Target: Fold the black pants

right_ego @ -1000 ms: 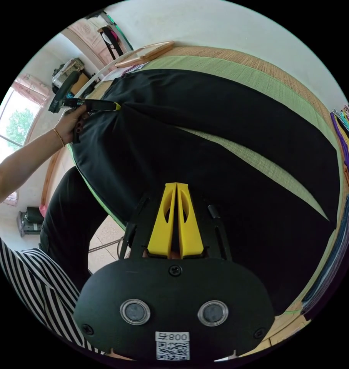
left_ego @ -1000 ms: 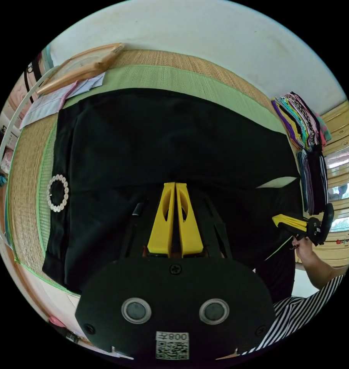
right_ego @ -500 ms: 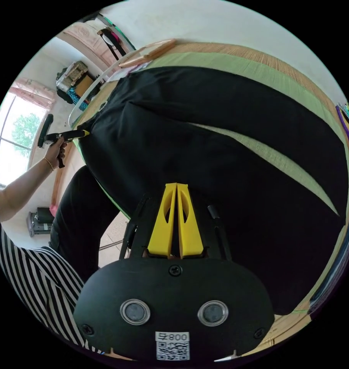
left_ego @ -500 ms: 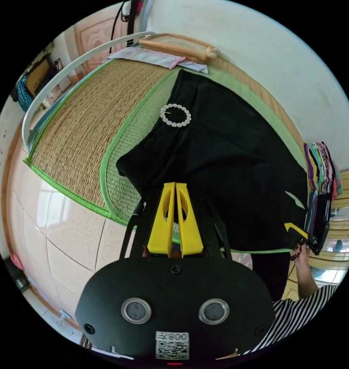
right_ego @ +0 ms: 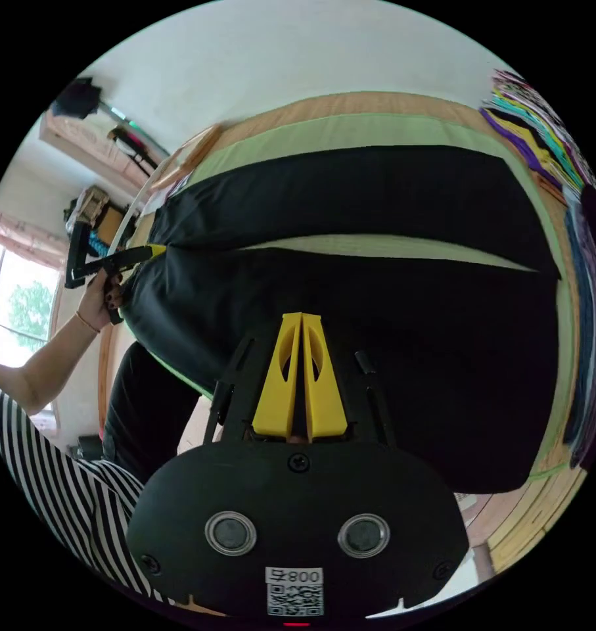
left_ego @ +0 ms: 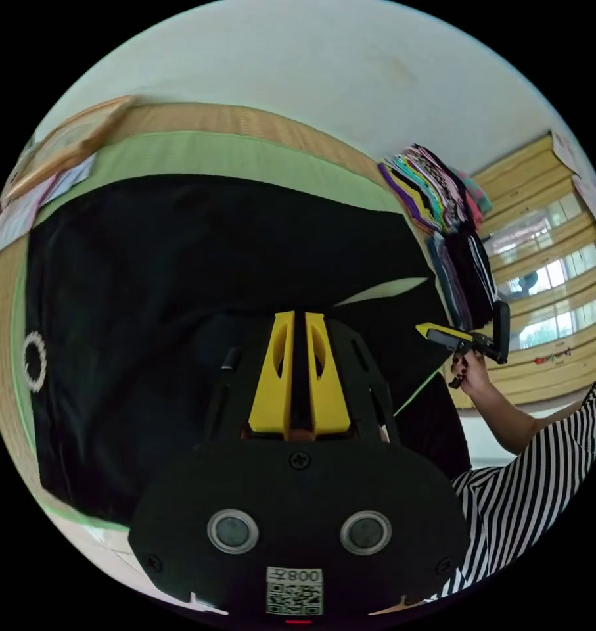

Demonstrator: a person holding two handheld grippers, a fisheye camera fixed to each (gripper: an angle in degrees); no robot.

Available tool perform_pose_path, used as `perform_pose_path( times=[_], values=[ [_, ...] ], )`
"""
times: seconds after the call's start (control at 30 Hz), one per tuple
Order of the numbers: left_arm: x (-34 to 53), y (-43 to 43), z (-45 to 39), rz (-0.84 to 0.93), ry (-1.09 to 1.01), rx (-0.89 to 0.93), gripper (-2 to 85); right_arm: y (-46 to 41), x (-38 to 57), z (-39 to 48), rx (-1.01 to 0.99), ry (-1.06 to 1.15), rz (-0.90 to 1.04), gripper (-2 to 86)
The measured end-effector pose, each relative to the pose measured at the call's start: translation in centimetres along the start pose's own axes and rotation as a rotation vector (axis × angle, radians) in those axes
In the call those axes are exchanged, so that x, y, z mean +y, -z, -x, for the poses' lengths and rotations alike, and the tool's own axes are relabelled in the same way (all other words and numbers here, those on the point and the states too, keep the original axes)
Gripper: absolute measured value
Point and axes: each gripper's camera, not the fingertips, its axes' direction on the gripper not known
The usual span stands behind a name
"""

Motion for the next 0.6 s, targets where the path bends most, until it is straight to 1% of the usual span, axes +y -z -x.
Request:
perform_pose_path(
  times=[0.07,0.23,0.3,0.37,0.43,0.6],
  values=[
    [-3.1,-3.1,-2.0,0.045,-0.078,-0.010,3.6,1.8,0.5,-3.2,0.024,-0.062,-0.042,0.1],
    [-8.2,-9.1,-4.9,0.149,-0.181,-0.045,5.1,5.5,2.1,-11.2,0.073,-0.217,-0.119,0.1],
    [-9.6,-11.1,-5.7,0.183,-0.211,-0.074,5.2,6.4,3.2,-13.9,0.092,-0.249,-0.131,0.1],
    [-11.2,-14.0,-6.2,0.250,-0.221,-0.153,4.7,6.3,4.2,-15.4,0.127,-0.267,-0.112,0.1],
    [-12.1,-15.1,-6.5,0.227,-0.223,-0.162,3.9,5.7,5.2,-16.8,0.150,-0.286,-0.072,0.0],
    [-14.6,-18.2,-7.2,0.249,-0.233,-0.163,2.5,6.4,8.7,-18.9,0.124,-0.288,-0.094,0.1]
  ],
)
